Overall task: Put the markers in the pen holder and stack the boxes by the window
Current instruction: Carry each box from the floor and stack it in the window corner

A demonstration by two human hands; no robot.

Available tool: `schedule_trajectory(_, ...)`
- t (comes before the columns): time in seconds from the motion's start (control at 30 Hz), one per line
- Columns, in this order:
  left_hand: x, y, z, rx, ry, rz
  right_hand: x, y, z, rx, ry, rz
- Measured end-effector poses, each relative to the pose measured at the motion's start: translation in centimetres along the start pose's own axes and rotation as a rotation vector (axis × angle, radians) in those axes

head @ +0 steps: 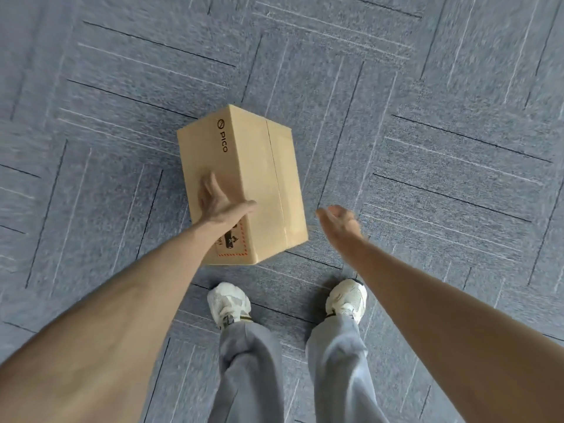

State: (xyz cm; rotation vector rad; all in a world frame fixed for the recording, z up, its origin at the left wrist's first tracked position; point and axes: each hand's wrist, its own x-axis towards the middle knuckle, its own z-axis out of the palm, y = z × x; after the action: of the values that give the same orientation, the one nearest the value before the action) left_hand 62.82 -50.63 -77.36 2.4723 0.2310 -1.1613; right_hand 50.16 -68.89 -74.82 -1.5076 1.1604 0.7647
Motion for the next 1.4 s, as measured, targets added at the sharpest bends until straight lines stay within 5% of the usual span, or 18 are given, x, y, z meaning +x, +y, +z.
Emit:
schedule_trajectory(0.17,2.4,-5.6,-4.1,-0.299,0.008,-0.129,3.8,-2.0,4.7,-0.036,0.062,-0.038)
schedule_trajectory(0.63,11.5,-12.9,-8.8,-0.554,0.137,-0.289,12.3,-7.3,16.6,0.174,0.059,-0.009)
schedule_trajectory(0.9,12.6,-14.3,-7.1,-0.525,0.069,-0.300,13.3,-7.6,17.3,0.272,-0.125,-0.070)
schedule_trajectory(1.07,11.8,-14.3,-8.0,-0.546,-0.114,-0.283,15.5,-5.5,15.0,0.353,-0.207,-0.040)
schedule_trajectory(1.4,-2.5,-7.4,-14.7,-0.611,0.021,-0.138,-4.3,-10.6,8.8,0.321,-0.097,-0.138)
